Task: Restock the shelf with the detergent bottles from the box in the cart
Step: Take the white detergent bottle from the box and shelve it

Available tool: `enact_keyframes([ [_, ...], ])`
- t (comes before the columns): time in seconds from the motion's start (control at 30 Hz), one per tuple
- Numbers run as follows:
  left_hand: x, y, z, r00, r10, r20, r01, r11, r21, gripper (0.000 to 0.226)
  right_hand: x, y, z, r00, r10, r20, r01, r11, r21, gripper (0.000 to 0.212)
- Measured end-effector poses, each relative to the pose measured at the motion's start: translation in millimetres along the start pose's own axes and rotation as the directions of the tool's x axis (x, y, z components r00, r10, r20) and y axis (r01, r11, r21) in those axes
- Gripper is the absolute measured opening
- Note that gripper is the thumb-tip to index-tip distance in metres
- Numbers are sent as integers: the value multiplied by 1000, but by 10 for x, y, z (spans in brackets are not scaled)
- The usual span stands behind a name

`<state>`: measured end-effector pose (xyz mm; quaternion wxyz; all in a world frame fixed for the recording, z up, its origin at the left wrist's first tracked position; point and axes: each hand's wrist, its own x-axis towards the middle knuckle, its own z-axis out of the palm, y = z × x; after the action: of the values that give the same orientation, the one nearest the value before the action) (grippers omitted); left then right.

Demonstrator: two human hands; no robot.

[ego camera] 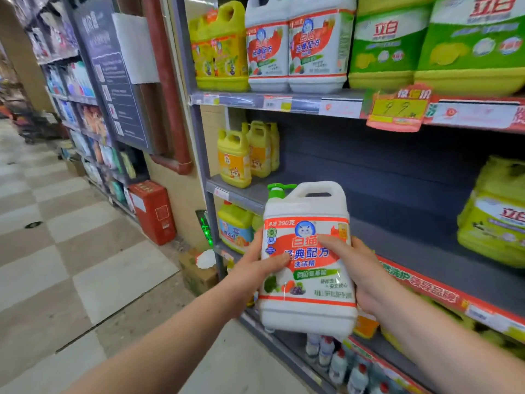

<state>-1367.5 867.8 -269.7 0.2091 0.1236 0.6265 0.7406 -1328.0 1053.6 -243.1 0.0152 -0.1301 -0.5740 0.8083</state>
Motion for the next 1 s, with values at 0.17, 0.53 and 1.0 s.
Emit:
enact_keyframes([
  [0.17,748,46,-267,999,0,-35,1,1000,16,61,842,-54,85,1000,10,23,-10,1000,-6,52],
  [0.53,2362,359,-653,998,42,-43,-40,997,60,54,2571,-528,158,998,-12,58,17,997,-72,49],
  [1.0,3706,504,-1329,991,-23,129,7,992,125,69,3719,-429,347,991,-85,-103,77,993,-85,50],
])
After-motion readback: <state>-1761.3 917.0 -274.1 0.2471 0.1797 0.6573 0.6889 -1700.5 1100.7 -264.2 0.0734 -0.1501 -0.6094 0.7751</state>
